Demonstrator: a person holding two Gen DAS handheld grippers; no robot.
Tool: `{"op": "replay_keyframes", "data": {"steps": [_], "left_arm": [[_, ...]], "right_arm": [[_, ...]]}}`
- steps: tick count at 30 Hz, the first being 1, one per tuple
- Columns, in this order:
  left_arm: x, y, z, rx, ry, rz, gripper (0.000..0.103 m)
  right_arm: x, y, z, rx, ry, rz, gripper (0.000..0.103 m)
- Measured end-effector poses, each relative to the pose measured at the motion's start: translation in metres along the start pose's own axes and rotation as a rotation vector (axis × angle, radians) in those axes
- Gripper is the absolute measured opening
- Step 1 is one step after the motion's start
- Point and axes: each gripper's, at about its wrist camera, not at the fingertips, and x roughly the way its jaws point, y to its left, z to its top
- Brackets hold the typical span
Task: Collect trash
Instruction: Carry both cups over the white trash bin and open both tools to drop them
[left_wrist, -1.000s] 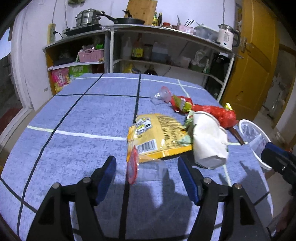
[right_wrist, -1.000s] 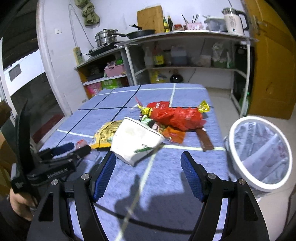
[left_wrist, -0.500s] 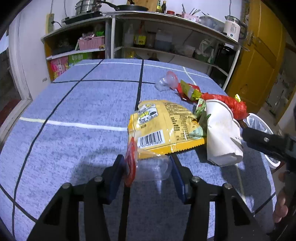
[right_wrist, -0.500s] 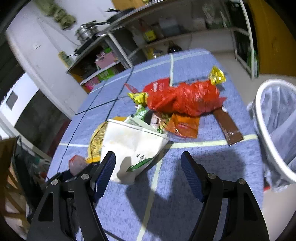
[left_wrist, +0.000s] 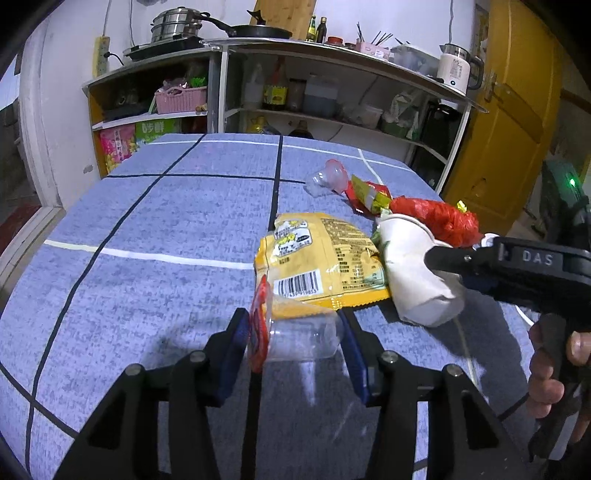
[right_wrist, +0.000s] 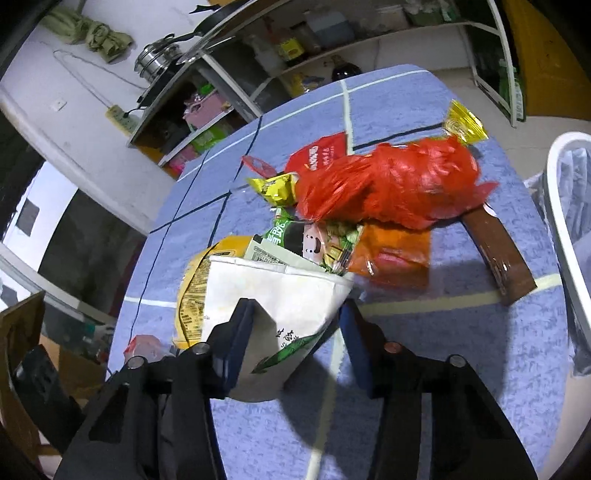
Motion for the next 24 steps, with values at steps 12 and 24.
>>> {"op": "replay_keyframes", "data": {"steps": [12, 24], "left_arm": [[-0.015, 0.003, -0.001, -0.003, -0.047, -0.021, 0.051], [-0.038, -0.029, 0.012, 0.044, -0.107, -0.093, 0.051]], "right_arm": [[-0.021, 0.012, -0.004, -0.057, -0.057, 0.040, 0.015], [-0.074, -0.013, -0.014, -0.036, -0.136, 0.059, 0.014]]}}
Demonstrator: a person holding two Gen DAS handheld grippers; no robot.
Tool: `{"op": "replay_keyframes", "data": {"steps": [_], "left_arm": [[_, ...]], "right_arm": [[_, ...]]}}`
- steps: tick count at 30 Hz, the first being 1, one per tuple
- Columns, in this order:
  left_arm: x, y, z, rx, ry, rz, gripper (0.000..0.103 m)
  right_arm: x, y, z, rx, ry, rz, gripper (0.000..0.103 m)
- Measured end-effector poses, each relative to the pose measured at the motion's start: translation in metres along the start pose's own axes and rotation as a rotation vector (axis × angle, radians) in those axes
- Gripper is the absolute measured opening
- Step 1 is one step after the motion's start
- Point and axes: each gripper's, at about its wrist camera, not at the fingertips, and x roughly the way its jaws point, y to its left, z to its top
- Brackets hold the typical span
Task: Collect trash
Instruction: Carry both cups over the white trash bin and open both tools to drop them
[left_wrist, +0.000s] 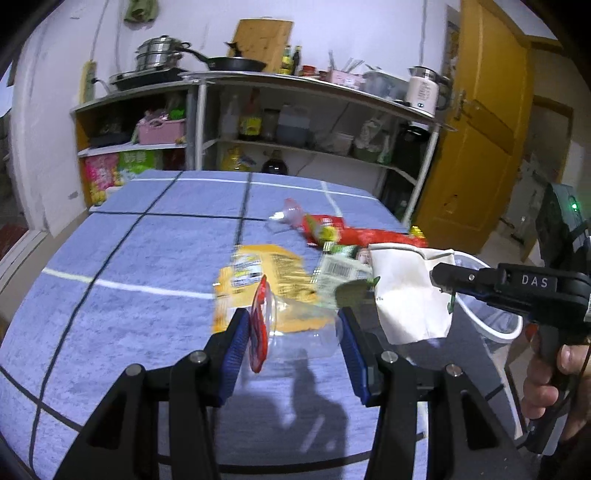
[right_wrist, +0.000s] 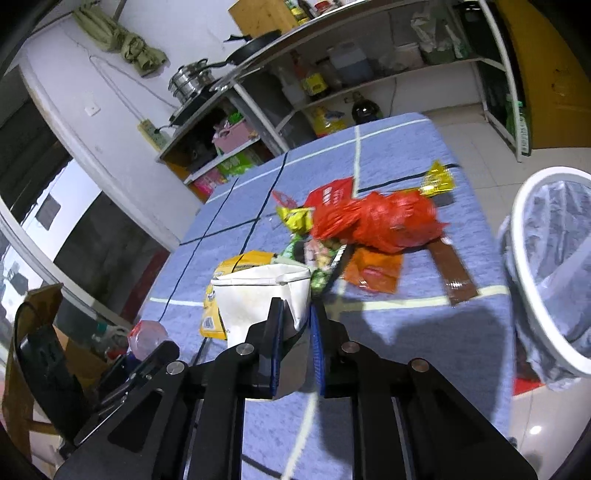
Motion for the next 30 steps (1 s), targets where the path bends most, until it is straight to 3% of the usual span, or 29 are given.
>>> {"op": "replay_keyframes", "data": {"steps": [8, 16, 21, 30], "left_arm": [[0.021, -0.075, 0.020, 0.110, 0.024, -0.113, 0.051], [0.056, -0.166, 0.039, 0.212, 0.051, -0.244, 0.051], [0.081, -0.212, 0.042, 0.253, 0.080, -0.302, 0.051], [0.131, -0.258, 0.043, 0.284, 0.148, -0.352, 0.051]], "right_arm": [[-0.058, -0.056, 0.010, 0.063, -0.100, -0.088, 0.014], [-0.112, -0.127, 0.016, 0.112, -0.180, -0.242, 0.014], [-0.119, -0.166, 0.018, 0.133, -0.187, -0.337, 0.014], [-0.105, -0.217, 0.023, 0.209, -0.145, -0.419, 0.015]]}}
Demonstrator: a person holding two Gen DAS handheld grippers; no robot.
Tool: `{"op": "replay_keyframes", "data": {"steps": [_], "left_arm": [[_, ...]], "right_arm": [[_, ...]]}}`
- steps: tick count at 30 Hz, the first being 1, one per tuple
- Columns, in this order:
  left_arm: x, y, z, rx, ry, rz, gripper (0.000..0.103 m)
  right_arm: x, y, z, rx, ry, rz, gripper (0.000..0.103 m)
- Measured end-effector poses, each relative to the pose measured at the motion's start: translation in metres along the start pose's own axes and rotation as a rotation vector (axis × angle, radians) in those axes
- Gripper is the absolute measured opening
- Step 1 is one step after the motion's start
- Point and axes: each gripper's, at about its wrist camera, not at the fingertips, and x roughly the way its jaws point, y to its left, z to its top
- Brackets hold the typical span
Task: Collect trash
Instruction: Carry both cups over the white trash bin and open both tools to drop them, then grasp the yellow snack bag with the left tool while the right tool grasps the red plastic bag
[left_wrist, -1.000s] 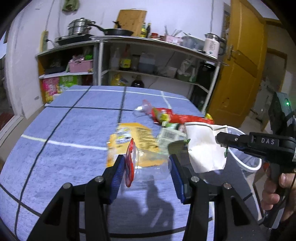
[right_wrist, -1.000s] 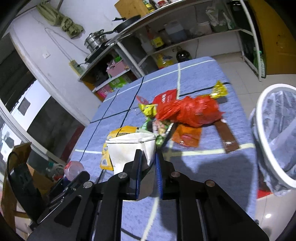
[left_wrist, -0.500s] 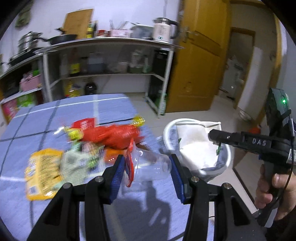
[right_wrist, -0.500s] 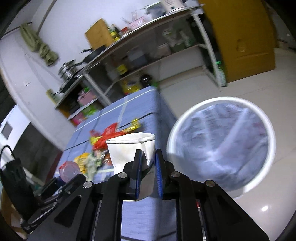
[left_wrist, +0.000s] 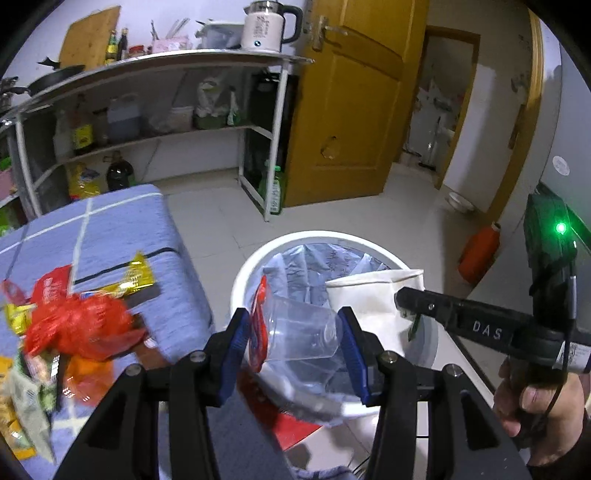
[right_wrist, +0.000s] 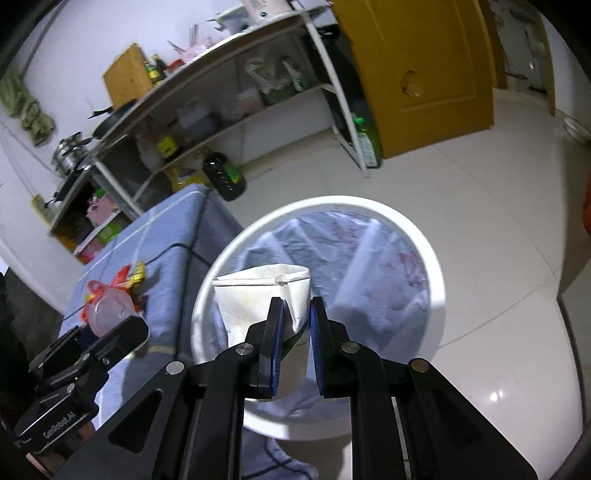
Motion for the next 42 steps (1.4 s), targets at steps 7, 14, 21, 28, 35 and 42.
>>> {"op": "replay_keyframes", "data": {"steps": [7, 14, 21, 28, 35, 42], "left_arm": [[0.031, -0.007, 0.003, 0.022, 0.052, -0.014, 0.051], [0.041, -0.002, -0.001, -0.014, 0.077, -0.056, 0.060], [0.029, 0.004, 0.001, -0.044, 0.055, -0.091, 0.063], [-0.008, 0.010, 0.005, -0.044, -0.016, -0.062, 0.063], [-0.062, 0.039, -0.011, -0.055, -0.094, 0.019, 0.063], [-0.115, 0.096, -0.039, -0.124, -0.145, 0.121, 0.063]], "right_arm": [[0.018, -0.012, -0.003, 0.025, 0.046, -0.049, 0.020], [0.009, -0.023, -0.002, 0.060, 0.022, -0.090, 0.021], [-0.009, -0.026, 0.000, 0.077, -0.027, -0.085, 0.022], [-0.041, -0.001, 0.000, 0.025, -0.127, -0.013, 0.022], [-0.056, 0.059, -0.015, -0.131, -0.161, 0.091, 0.025], [-0.049, 0.124, -0.038, -0.284, -0.126, 0.178, 0.025]]}}
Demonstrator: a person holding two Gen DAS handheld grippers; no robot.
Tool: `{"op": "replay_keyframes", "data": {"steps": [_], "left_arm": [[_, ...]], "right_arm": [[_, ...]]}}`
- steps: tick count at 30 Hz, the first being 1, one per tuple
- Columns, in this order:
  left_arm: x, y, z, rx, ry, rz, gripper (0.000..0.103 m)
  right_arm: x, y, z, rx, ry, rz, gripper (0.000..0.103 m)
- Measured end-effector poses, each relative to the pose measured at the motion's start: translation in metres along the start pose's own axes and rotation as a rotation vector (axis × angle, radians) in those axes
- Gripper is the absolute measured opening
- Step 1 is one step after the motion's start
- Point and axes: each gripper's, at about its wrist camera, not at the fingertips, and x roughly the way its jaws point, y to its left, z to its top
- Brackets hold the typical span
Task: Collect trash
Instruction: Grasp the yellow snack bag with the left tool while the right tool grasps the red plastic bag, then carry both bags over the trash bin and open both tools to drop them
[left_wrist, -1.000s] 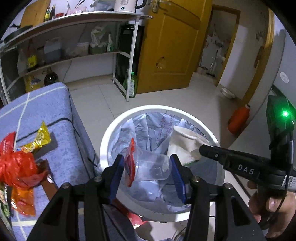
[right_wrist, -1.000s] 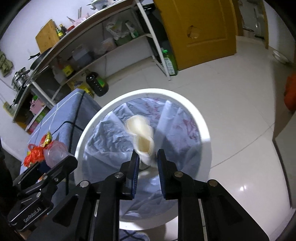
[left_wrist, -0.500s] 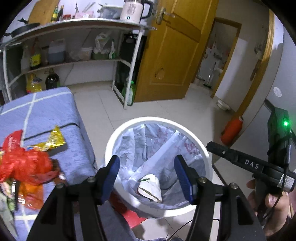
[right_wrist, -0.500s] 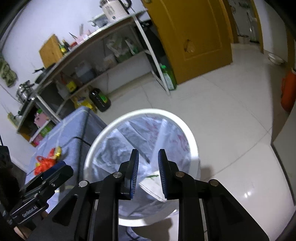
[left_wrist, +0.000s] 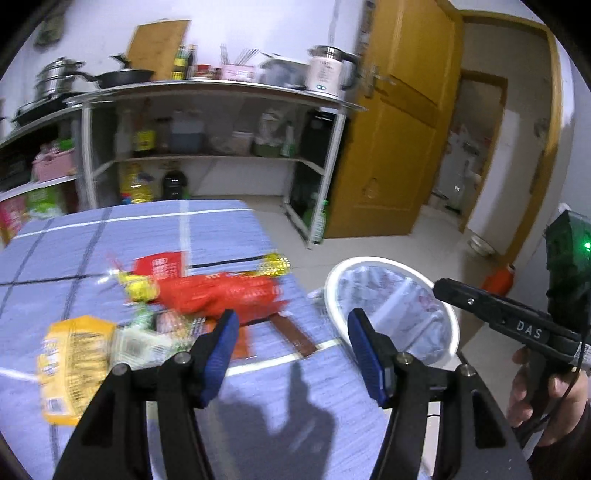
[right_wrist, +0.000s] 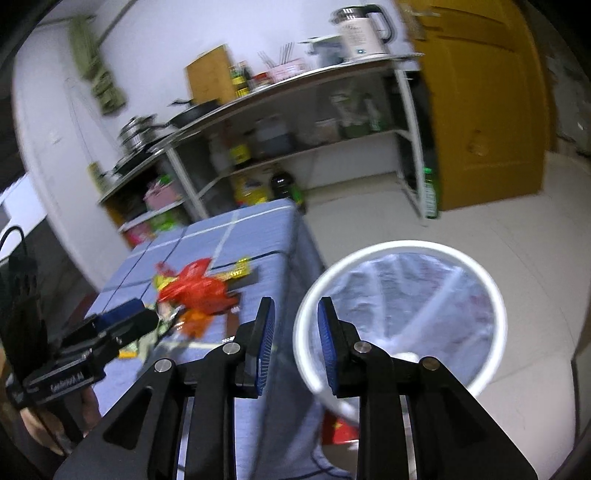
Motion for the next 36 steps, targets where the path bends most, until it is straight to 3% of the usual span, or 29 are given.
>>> {"op": "replay_keyframes", "data": {"steps": [4, 8, 15, 27, 31, 36], "left_arm": [[-0.019, 0.041, -0.006, -0.041, -0.017, 0.073, 0.063], [-0.032, 0.083, -0.008, -0.079, -0.027, 0.158, 0.063], [-0.020, 0.142, -0.021, -0.139, 0.027, 0.267, 0.066], [0.010, 0.176, -0.038, -0.223, 0.141, 0.286, 0.072], [0.011, 0.178, -0.038, -0.229, 0.144, 0.300, 0.074], [0.019, 0.177, -0.040, -0.239, 0.186, 0.272, 0.074]], "right_arm": [[0.024, 0.035, -0.003, -0.070, 0.041, 0.040, 0.034], [0.049, 0.058, -0.002, -0.117, 0.065, 0.070, 0.051], [0.103, 0.081, 0.000, -0.219, 0.136, 0.060, 0.052], [0.159, 0.088, 0.010, -0.296, 0.209, 0.091, 0.054], [0.169, 0.094, 0.011, -0.332, 0.236, 0.099, 0.054], [0.178, 0.100, 0.007, -0.356, 0.289, 0.104, 0.054]]}}
